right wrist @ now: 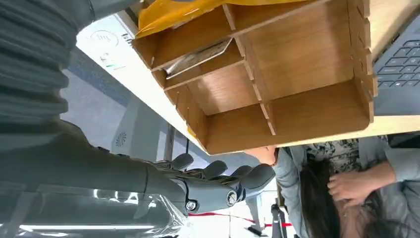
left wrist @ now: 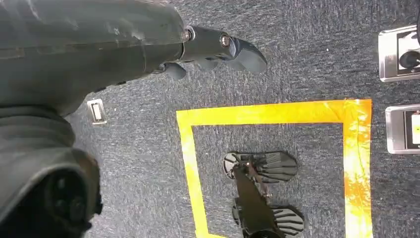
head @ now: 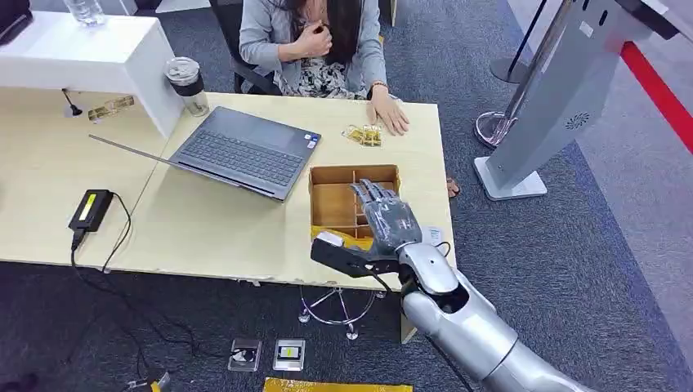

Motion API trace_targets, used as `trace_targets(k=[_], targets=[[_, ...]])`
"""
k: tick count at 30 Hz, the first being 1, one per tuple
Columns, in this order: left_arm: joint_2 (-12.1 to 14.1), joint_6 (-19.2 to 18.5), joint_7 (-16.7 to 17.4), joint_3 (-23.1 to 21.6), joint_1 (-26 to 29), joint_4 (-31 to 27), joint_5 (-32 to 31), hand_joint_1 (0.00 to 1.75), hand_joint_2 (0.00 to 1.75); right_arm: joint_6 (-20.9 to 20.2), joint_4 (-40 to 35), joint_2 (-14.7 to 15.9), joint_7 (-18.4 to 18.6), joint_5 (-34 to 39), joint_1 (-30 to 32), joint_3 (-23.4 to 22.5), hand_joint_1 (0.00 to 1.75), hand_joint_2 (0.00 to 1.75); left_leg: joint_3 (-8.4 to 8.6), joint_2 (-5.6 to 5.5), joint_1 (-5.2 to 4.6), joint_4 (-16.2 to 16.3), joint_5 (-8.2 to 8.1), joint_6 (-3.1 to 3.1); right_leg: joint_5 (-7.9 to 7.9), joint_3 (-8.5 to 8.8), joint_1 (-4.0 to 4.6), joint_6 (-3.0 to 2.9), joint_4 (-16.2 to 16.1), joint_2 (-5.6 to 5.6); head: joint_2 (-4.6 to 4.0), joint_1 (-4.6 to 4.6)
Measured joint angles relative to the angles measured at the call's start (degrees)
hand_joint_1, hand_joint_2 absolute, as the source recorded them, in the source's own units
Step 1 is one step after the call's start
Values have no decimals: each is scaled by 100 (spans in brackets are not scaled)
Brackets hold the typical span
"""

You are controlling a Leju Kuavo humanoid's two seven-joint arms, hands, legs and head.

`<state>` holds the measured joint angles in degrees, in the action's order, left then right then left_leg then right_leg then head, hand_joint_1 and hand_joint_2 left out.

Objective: Pass the card to the sensor for recognition and then transmit it.

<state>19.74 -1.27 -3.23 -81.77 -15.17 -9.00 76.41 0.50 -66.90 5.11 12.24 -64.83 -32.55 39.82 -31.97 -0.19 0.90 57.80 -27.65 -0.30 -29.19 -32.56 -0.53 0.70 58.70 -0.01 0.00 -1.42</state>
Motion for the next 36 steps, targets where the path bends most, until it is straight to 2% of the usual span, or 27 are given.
trace_targets(k=[4, 5, 6, 9, 10, 11, 12, 24, 25, 26, 27, 29, 30, 31, 32, 33, 36], targets=[[0, 2, 0, 0, 10, 0, 0, 0, 0, 0, 9, 0, 2, -13, 0, 13, 0, 175, 0, 0, 0, 0, 0, 0, 0, 0, 0, 0, 0, 0, 0, 0], [0, 2, 0, 0, 11, 0, 0, 0, 0, -2, 11, 0, 2, -13, 0, 15, 150, 175, 0, 0, 0, 0, 0, 0, 0, 0, 0, 0, 0, 0, 0, 0], [0, 2, 0, 0, 12, 0, 0, 0, 0, -22, 13, 0, 0, -7, 0, 17, 175, 175, 0, 0, 0, 0, 0, 0, 0, 0, 0, 0, 0, 0, 0, 0], [0, 2, 0, 0, 12, 0, 0, 0, 0, -76, 46, 0, -35, 33, 0, 28, 175, 175, 0, 0, 0, 0, 0, 0, 0, 0, 0, 0, 0, 0, 0, 0], [0, 2, 0, 0, 12, 0, 2, 0, 0, -88, 52, 0, -39, 33, 0, 28, 164, 175, 0, 0, 0, 0, 0, 0, 0, 0, 0, 0, 0, 0, 0, 0], [0, 4, 0, 0, 12, 0, 13, 0, 0, -94, 61, 0, -42, 33, 0, 28, 9, 175, 0, 0, 0, 0, 0, 0, 0, 0, 0, 0, 0, 0, 0, 0], [0, 11, 0, 0, 12, 0, 17, 0, 0, -98, 74, 0, -42, 33, 0, 31, 0, 175, 0, 0, 0, 0, 0, 0, 0, 0, 0, 0, 0, 0, 0, 0], [0, 24, 0, 0, 11, 0, 22, 0, 0, -81, 221, 0, -90, 2, -4, 35, 0, 175, 0, 0, 0, 0, 0, 0, 0, 0, 0, 0, 0, 0, 0, 0], [0, 26, 0, 0, 11, 0, 22, 0, 0, -81, 232, 0, -92, 2, -4, 35, 12, 175, 0, 0, 0, 0, 0, 0, 0, 0, 0, 0, 0, 0, 0, 0], [0, 24, 0, 0, 10, 0, 22, 0, 0, -81, 249, 0, -94, 0, -5, 37, 73, 175, 0, 0, 0, 0, 0, 0, 0, 0, 0, 0, 0, 0, 0, 0], [0, 24, 0, 0, 10, 0, 22, 0, 0, -79, 267, 0, -103, -4, -5, 39, 175, 175, 0, 0, 0, 0, 0, 0, 0, 0, 0, 0, 0, 0, 0, 0], [0, 26, 0, 0, 10, 0, 22, 0, 0, -48, 299, 0, -170, -31, -8, 50, 175, 175, 0, 0, 0, 0, 0, 0, 0, 0, 0, 0, 0, 0, 0, 0], [0, 26, 0, 0, 10, 0, 24, 0, 0, -46, 310, 0, -197, -39, -13, 61, 155, 175, 0, 0, 0, 0, 0, 0, 0, 0, 0, 0, 0, 0, 0, 0], [0, 26, 0, 0, 10, 0, 24, 0, 0, -46, 328, 2, -216, -48, -19, 72, 68, 175, 1, 0, 0, 0, 0, 0, 0, 0, 0, 0, 0, 1, 0, 0], [0, 28, 0, 0, 10, 0, 26, 0, 0, -46, 343, 4, -223, -48, -26, 85, 9, 175, 1, 0, 0, 0, 0, 0, 0, 0, 0, 0, 0, 1, 0, 0], [0, 28, 0, 0, 10, 0, 31, 0, 0, -39, 358, 4, -227, -50, -32, 90, 0, 175, 1, 0, 0, 0, 0, 0, 0, 0, 0, 0, 0, 1, 0, 0], [0, 30, 0, 0, 11, 0, 37, 0, 0, 15, 402, 7, -229, -68, -63, 92, 0, 175, 1, 0, 0, 0, 0, 0, 0, 0, 0, 0, 0, 1, 0, 0]])
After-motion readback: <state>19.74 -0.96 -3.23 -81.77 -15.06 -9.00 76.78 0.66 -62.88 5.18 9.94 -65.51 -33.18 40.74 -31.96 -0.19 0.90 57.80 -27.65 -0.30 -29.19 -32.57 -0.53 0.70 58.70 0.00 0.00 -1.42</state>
